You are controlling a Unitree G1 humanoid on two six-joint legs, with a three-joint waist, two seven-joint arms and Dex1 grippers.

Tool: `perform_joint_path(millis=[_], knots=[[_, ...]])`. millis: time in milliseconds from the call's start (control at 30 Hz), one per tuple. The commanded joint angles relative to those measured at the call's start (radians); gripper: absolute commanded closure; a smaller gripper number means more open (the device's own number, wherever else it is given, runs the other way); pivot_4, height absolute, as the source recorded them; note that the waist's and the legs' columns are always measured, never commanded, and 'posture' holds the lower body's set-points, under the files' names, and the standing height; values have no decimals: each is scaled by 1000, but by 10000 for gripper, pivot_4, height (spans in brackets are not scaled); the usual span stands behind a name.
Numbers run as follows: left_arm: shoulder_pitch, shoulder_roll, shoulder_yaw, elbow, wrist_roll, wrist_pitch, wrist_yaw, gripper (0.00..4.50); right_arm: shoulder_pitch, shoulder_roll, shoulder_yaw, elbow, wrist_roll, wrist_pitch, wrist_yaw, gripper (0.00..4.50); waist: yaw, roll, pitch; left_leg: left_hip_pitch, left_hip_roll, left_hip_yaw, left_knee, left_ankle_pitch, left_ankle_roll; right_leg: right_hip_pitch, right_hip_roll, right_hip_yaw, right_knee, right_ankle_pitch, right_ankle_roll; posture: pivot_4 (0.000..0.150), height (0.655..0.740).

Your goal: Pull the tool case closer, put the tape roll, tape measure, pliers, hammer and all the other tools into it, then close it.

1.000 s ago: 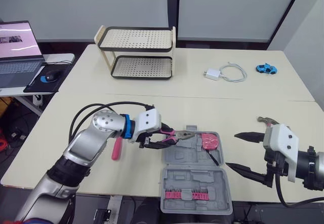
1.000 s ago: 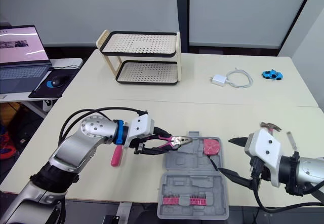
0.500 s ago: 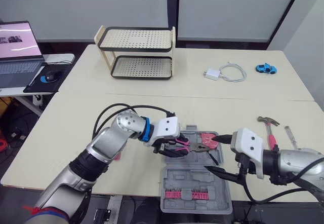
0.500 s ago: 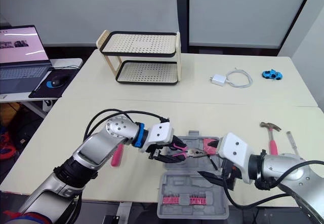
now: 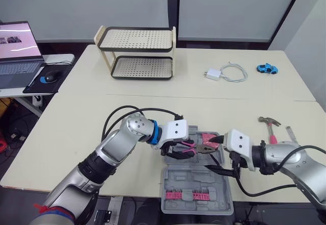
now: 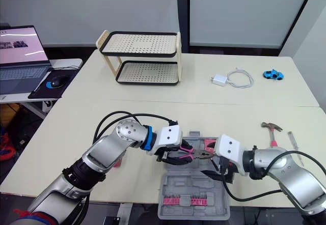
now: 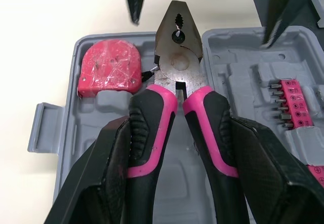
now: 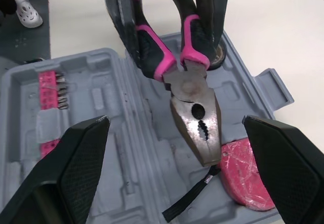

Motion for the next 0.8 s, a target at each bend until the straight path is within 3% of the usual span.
perform_joint_path(millis=[33, 367, 667, 700, 800], knots=[[-6, -2, 8, -43, 1, -2, 10, 19224, -35, 33, 29, 19, -42, -43, 12, 0, 0, 0, 0, 0, 0, 0, 0, 0, 0, 0, 0, 0, 0, 0, 0, 1500, 7400], [5, 8, 0, -42, 8, -8, 13, 19225, -92, 76, 67, 73, -114, -79, 52, 0, 0, 0, 0, 0, 0, 0, 0, 0, 0, -1, 0, 0, 0, 0, 0, 1500, 7400], [14, 19, 1, -40, 16, -17, 10, 19225, -114, 102, 79, 93, -165, -111, 64, 31251, -1, 0, 0, 0, 0, 0, 0, 0, 0, -1, 0, 0, 1, 0, 0, 1500, 7400], [15, 19, 1, -41, 16, -17, 10, 19228, -115, 105, 79, 92, -169, -112, 66, 33401, -1, 0, 0, 0, 0, 0, 0, 0, 0, -1, 0, 0, 1, 0, 0, 1500, 7400], [17, 21, 0, -41, 16, -16, 10, 19228, -118, 115, 77, 83, -171, -105, 74, 33364, -1, 0, 0, 0, 0, 0, 0, 0, 0, -1, 0, 0, 1, 0, 0, 1500, 7400]])
